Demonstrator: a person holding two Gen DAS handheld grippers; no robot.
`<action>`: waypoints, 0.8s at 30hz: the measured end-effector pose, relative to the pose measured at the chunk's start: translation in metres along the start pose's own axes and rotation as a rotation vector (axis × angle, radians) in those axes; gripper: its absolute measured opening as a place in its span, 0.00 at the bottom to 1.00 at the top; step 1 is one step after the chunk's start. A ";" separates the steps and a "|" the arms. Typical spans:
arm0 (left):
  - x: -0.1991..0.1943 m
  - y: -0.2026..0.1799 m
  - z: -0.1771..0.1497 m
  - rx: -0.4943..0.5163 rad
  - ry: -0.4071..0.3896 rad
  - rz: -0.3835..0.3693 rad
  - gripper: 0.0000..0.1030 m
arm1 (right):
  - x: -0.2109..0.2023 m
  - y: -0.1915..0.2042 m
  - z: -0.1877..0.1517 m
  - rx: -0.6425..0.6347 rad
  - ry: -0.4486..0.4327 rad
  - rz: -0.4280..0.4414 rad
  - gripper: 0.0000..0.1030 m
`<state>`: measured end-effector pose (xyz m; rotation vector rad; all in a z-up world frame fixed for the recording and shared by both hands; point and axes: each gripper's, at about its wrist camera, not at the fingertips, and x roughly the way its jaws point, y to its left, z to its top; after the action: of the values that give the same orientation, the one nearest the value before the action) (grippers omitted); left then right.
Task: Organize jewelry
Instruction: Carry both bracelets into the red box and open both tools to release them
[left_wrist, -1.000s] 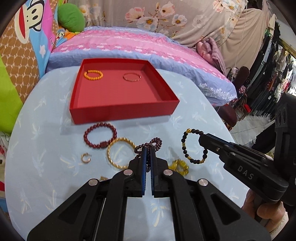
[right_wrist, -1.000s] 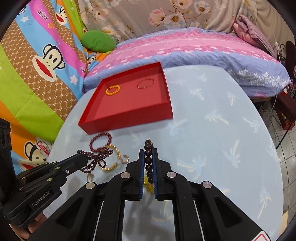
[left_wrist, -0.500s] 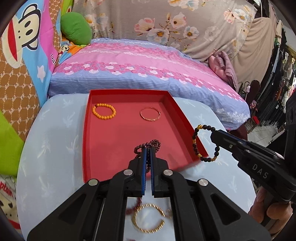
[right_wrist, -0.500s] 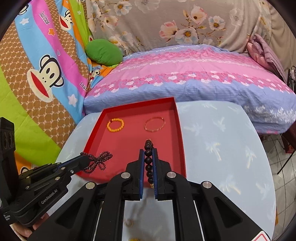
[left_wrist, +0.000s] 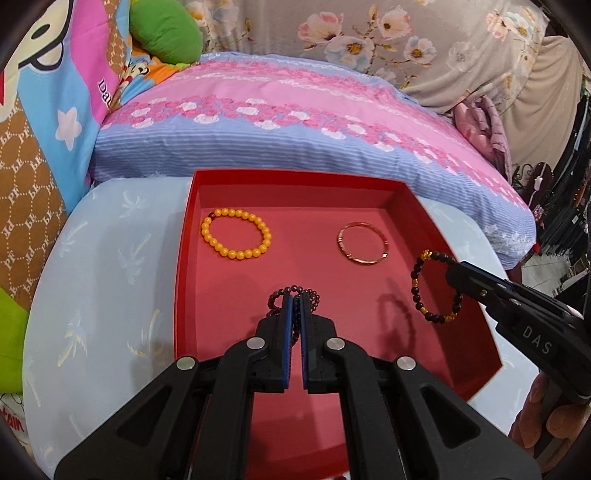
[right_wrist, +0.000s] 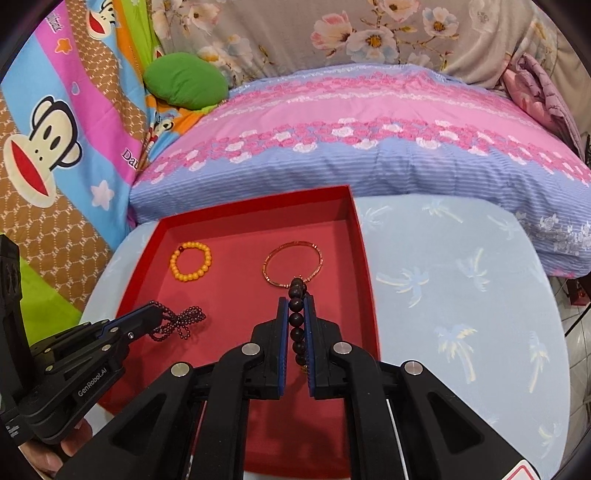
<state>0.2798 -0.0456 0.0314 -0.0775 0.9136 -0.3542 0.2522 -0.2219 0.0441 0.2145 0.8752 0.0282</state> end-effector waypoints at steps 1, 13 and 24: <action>0.003 0.002 0.000 -0.003 0.004 0.005 0.03 | 0.004 0.001 -0.001 0.001 0.008 0.003 0.07; 0.012 0.011 0.007 -0.032 -0.010 0.035 0.06 | 0.030 0.016 -0.002 -0.012 0.044 0.031 0.22; -0.006 0.008 0.007 -0.034 -0.047 0.031 0.23 | -0.003 0.007 -0.007 0.000 -0.007 0.013 0.29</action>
<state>0.2842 -0.0364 0.0387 -0.1025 0.8731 -0.3065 0.2456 -0.2137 0.0436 0.2196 0.8667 0.0395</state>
